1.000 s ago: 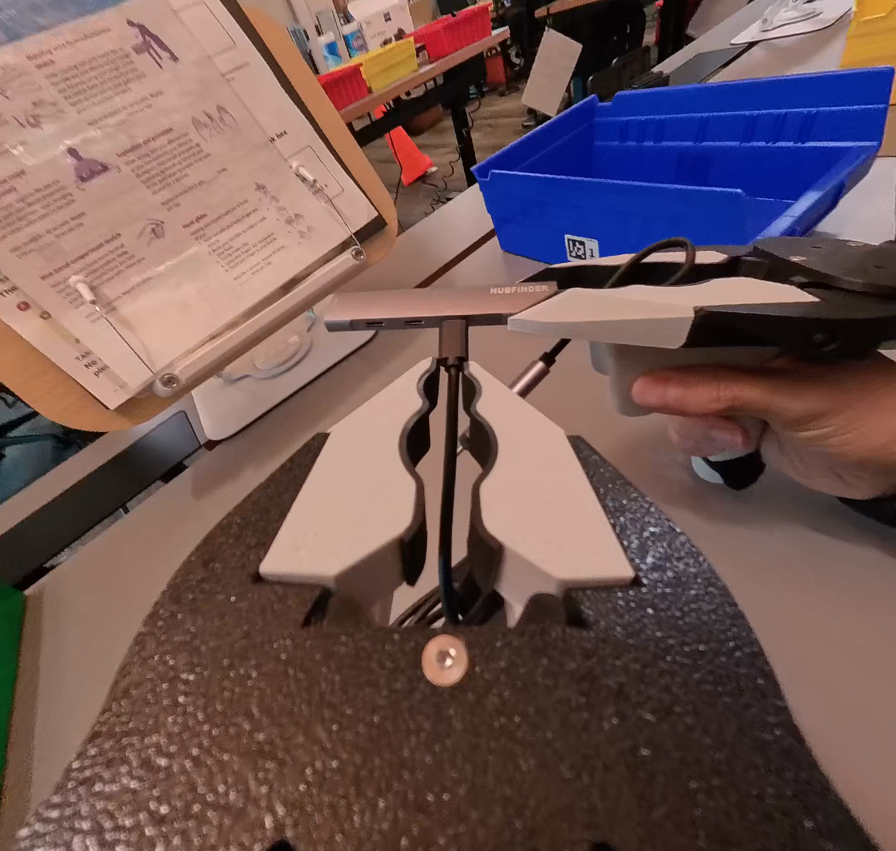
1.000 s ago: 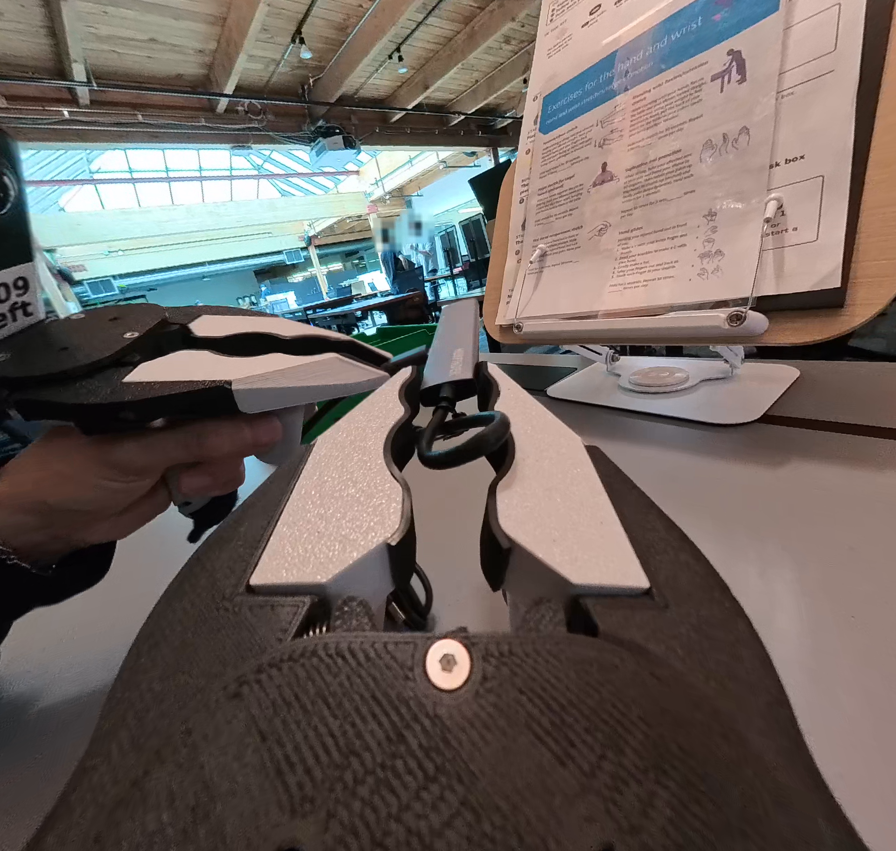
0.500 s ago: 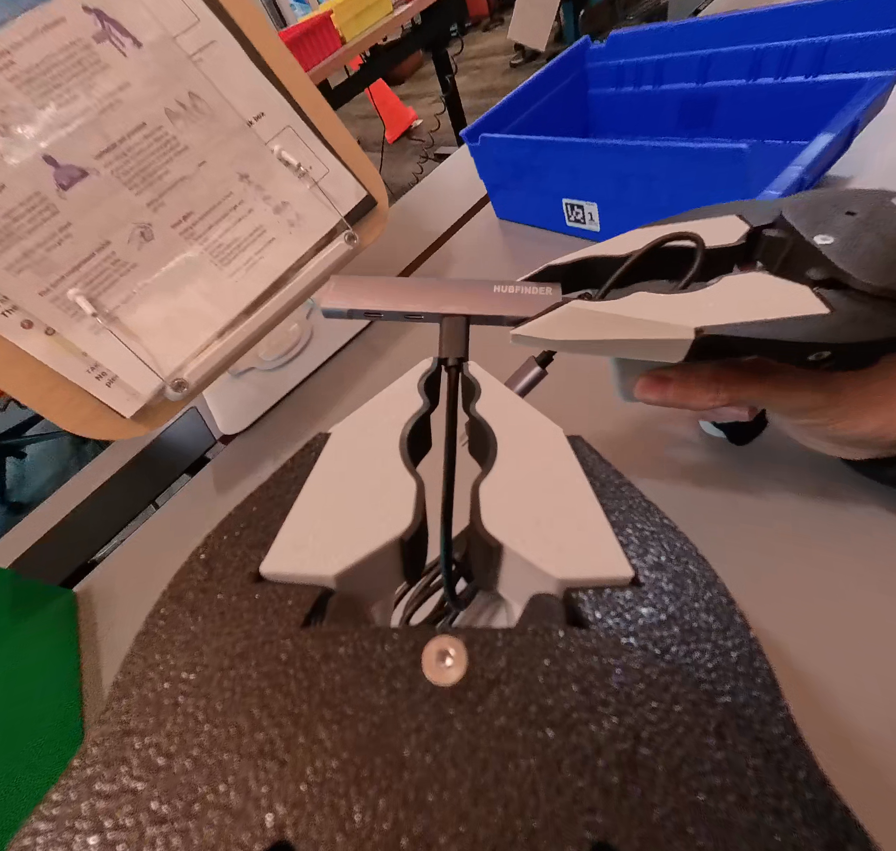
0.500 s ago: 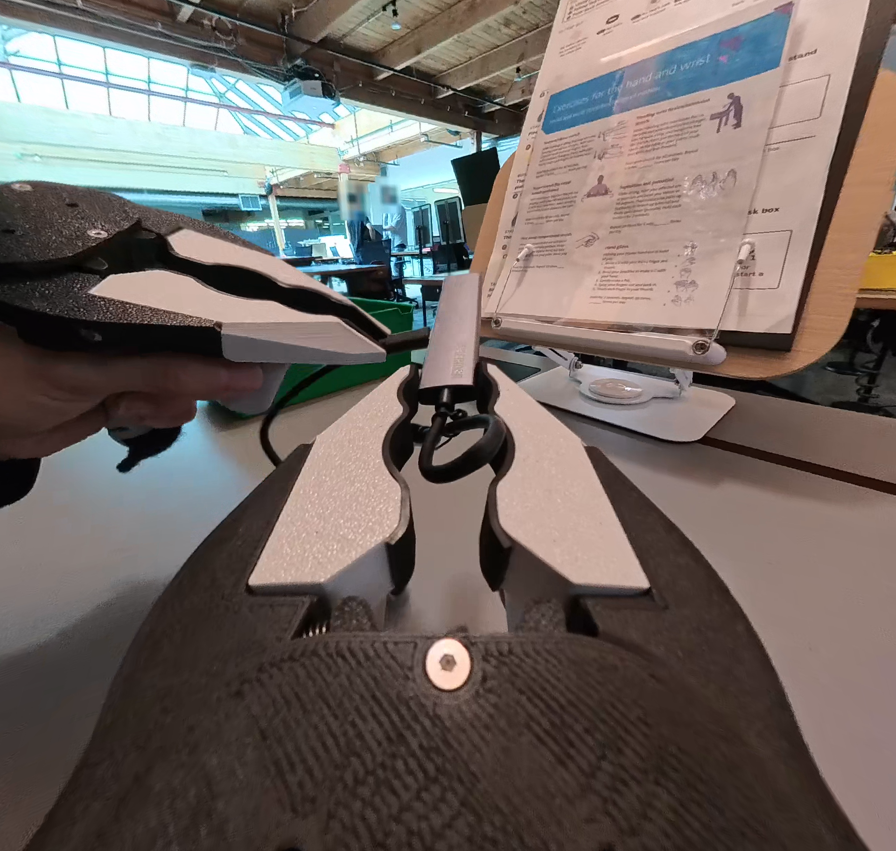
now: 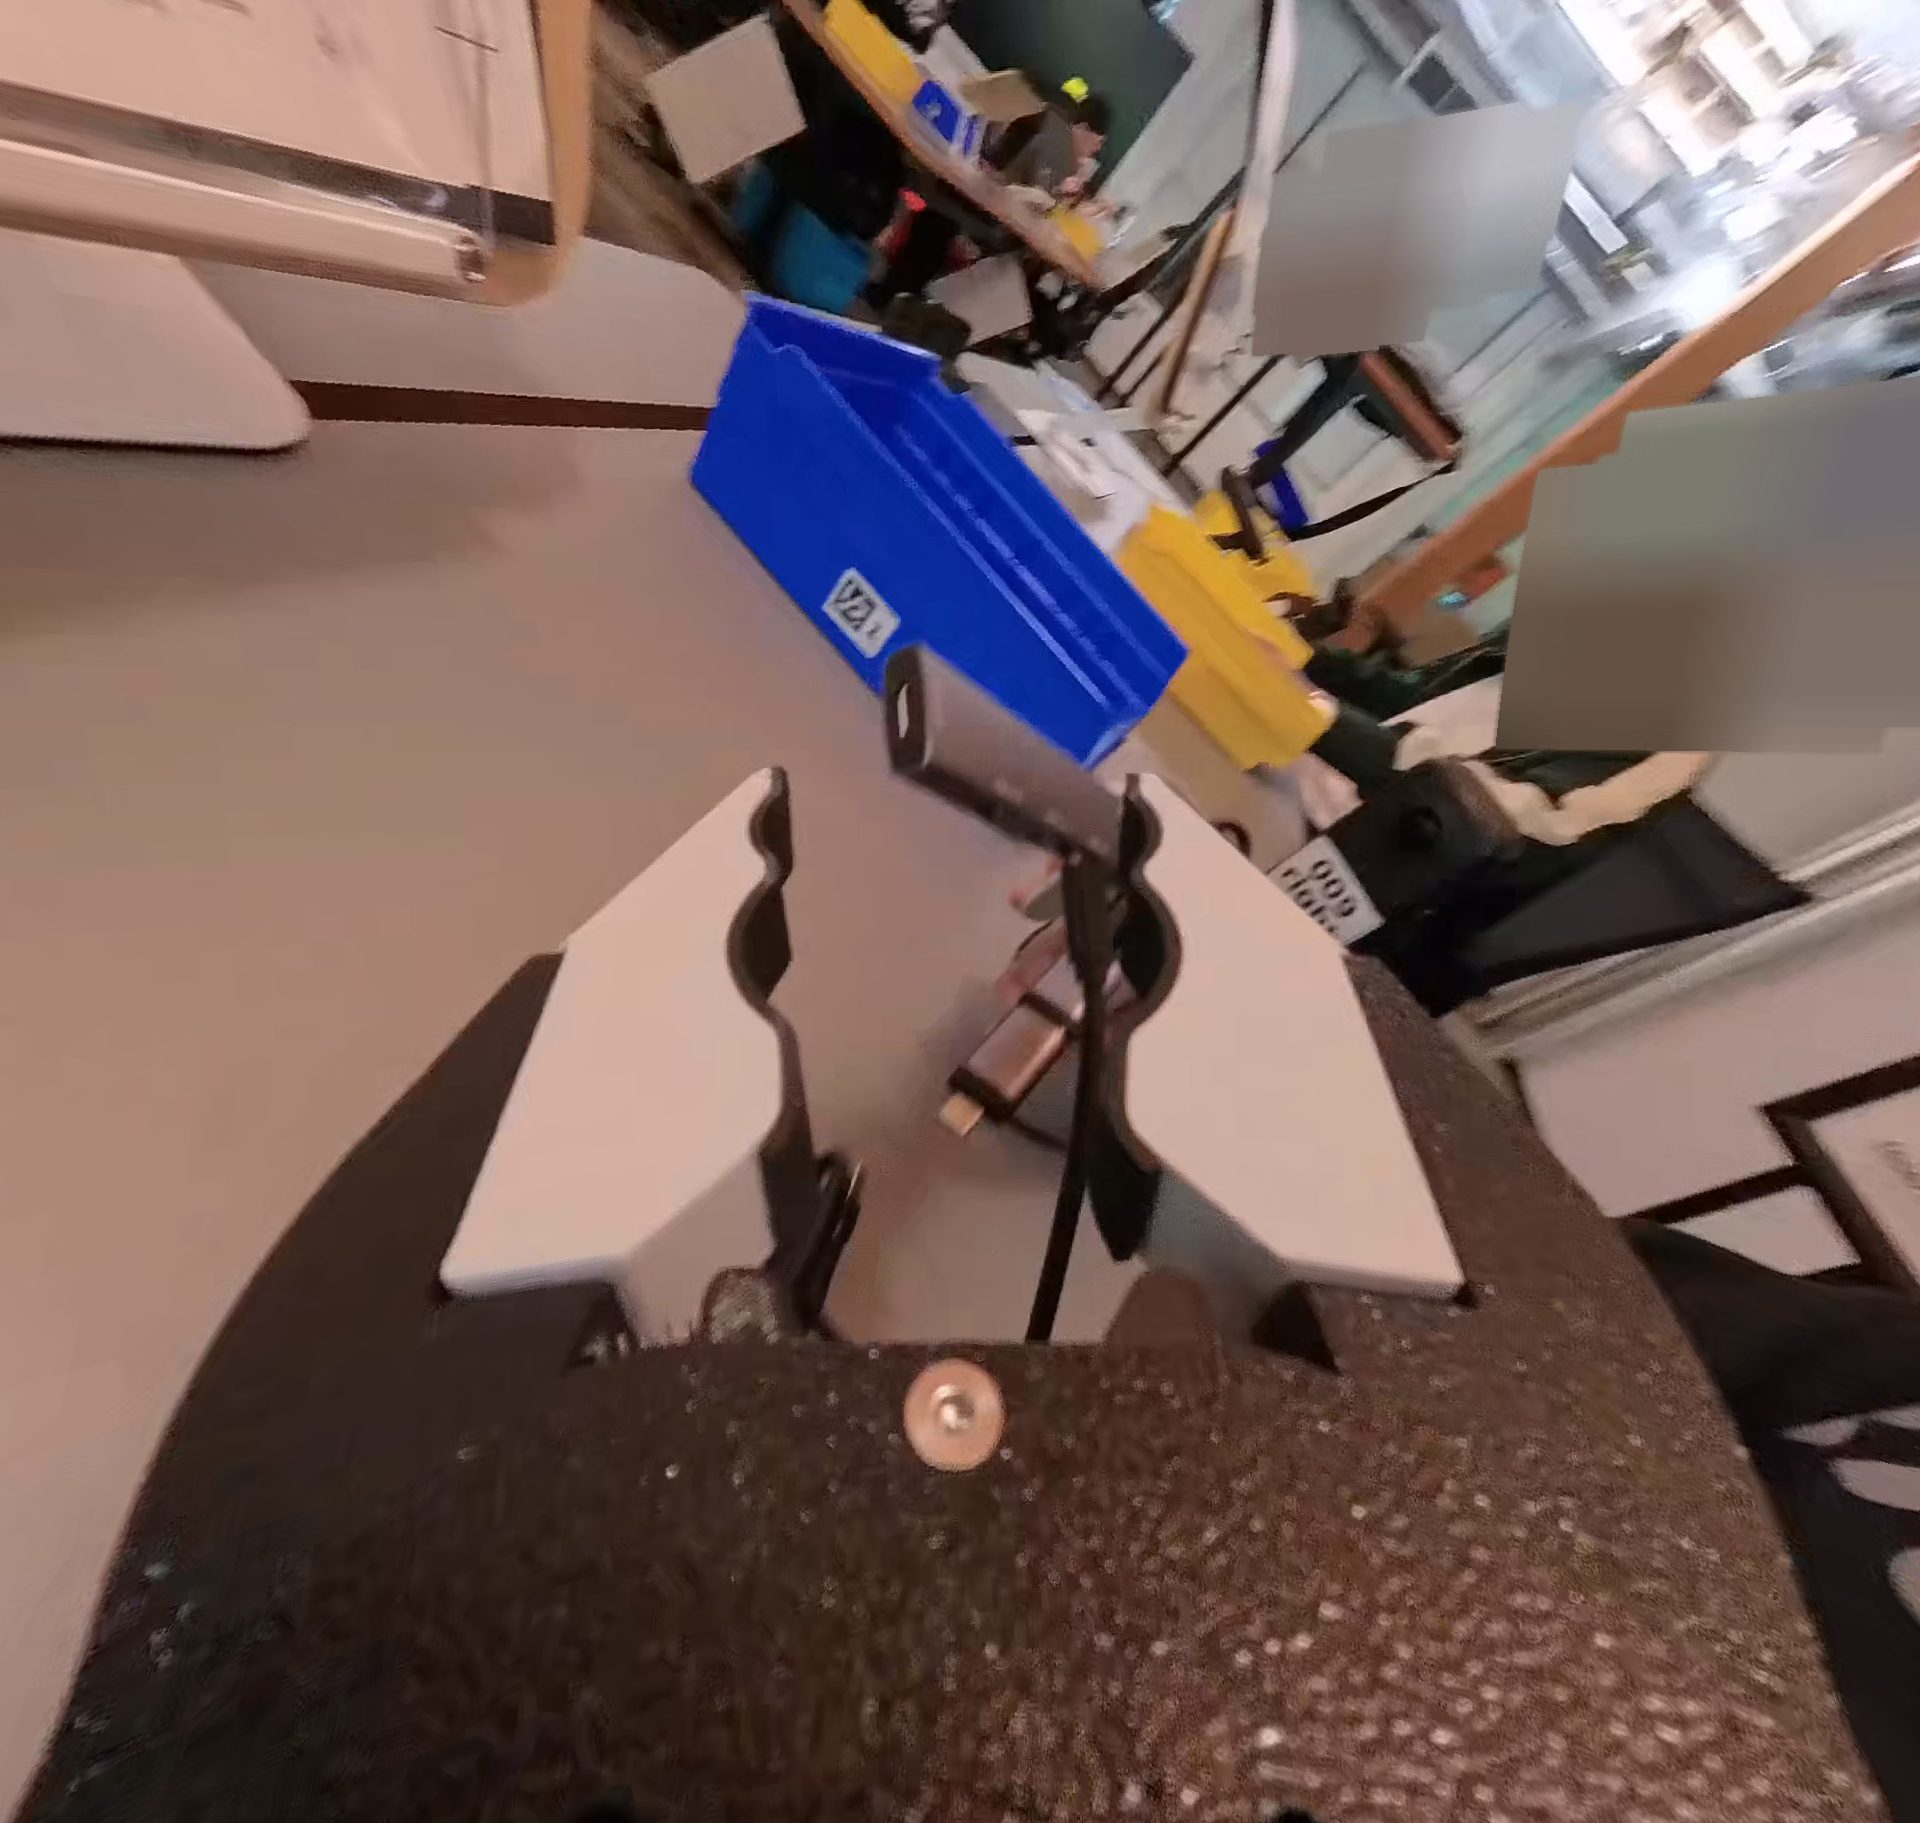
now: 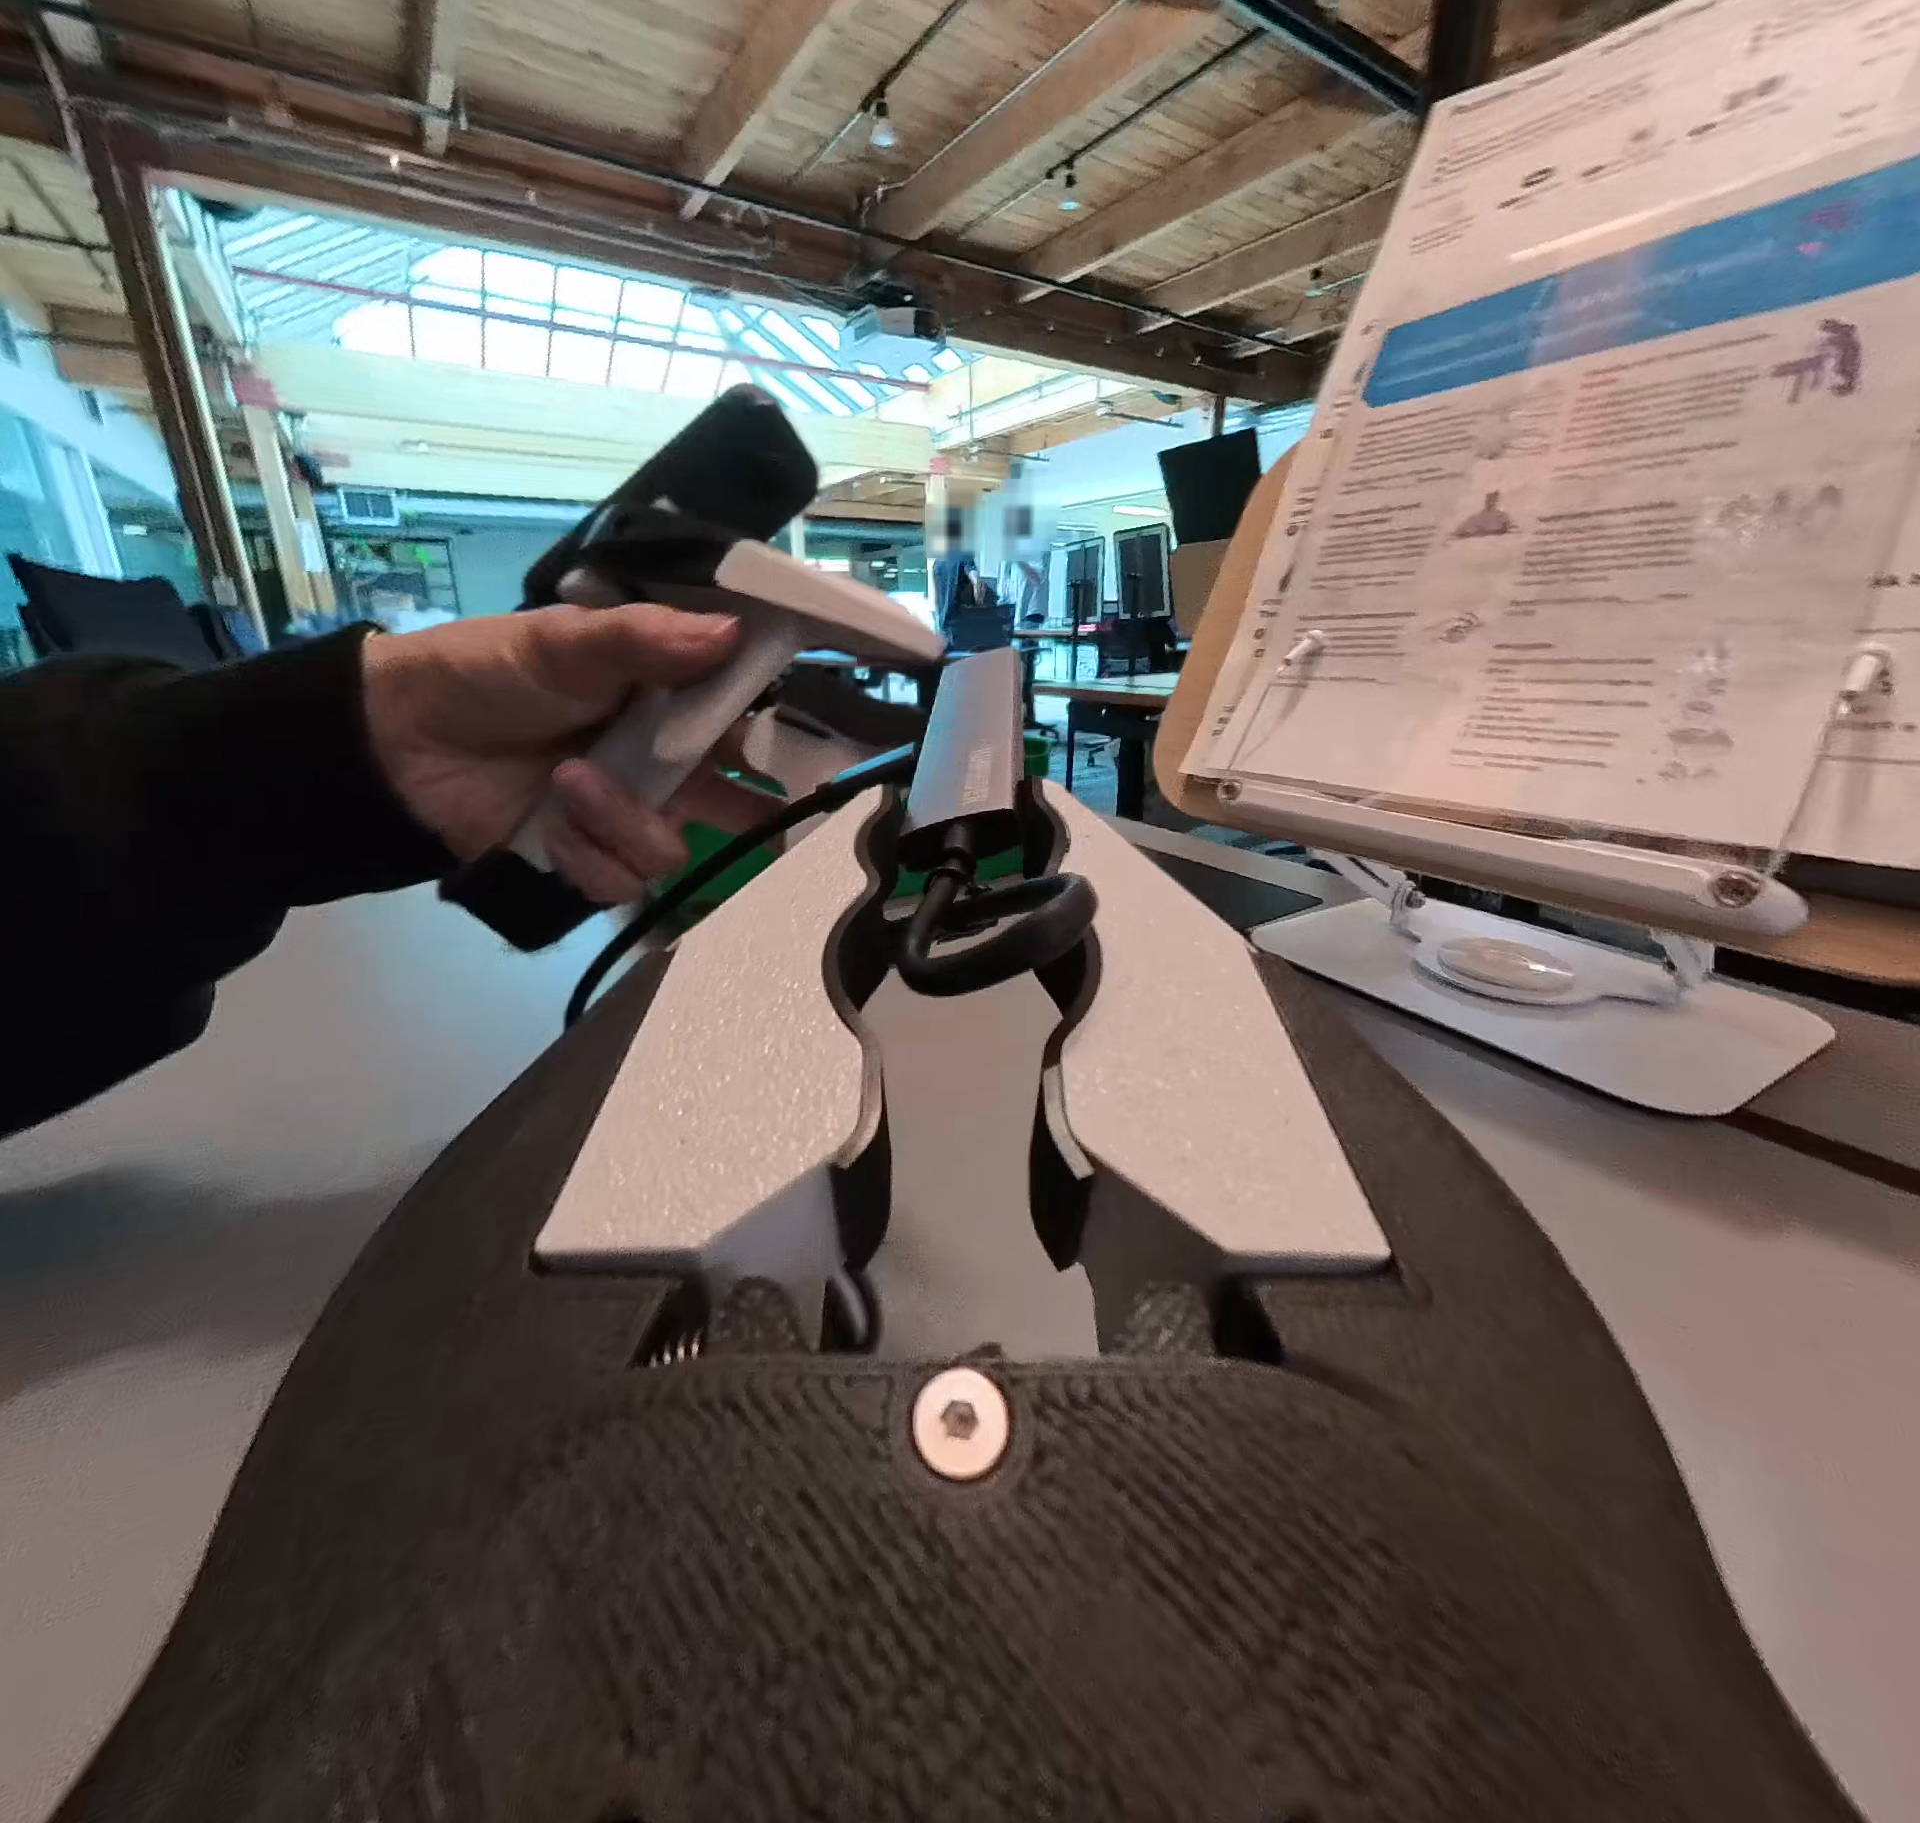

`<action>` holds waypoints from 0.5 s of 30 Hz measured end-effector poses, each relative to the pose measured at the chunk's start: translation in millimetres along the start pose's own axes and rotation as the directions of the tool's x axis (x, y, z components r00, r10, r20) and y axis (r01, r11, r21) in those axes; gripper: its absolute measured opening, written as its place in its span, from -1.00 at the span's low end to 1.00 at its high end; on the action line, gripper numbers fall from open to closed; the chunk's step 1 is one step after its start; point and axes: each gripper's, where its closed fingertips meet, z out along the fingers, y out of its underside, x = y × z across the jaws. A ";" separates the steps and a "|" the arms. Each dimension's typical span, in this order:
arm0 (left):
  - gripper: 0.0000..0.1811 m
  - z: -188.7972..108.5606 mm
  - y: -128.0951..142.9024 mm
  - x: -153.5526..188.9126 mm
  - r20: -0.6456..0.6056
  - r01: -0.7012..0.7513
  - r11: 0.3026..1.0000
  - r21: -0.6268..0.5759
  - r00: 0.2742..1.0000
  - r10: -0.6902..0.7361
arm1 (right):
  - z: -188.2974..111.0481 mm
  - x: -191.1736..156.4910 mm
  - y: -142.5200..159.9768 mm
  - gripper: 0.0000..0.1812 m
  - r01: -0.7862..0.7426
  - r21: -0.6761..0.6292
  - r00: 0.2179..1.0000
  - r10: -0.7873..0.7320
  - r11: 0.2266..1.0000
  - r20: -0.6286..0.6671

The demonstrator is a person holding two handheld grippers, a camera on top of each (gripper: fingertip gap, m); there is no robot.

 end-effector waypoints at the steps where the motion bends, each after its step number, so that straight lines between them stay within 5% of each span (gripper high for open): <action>1: -0.44 2.2 -0.3 3.8 -0.038 0.023 1.000 0.009 0.999 -0.023 | 1.3 -4.6 2.3 -0.76 0.020 -0.013 1.000 -0.019 1.000 0.019; 3: -0.74 5.6 0.8 4.8 -0.063 0.070 0.997 0.018 0.996 -0.069 | 2.1 -7.7 4.5 -0.75 0.049 -0.017 0.999 -0.048 0.999 0.022; 7: -0.91 3.4 1.8 10.0 -0.193 0.279 0.960 -0.014 0.941 -0.277 | 0.9 -8.4 13.4 -0.76 0.114 -0.036 0.992 -0.112 0.993 0.051; 10: -0.93 2.9 5.4 7.8 -0.194 0.338 0.940 -0.043 0.920 -0.340 | 1.7 -10.5 20.9 -0.74 0.304 -0.025 0.952 -0.304 0.952 0.020; 15: -0.93 4.2 5.0 16.5 -0.213 0.384 0.923 -0.028 0.900 -0.381 | 0.5 -8.2 8.3 -0.67 0.287 0.044 0.958 -0.286 0.957 -0.025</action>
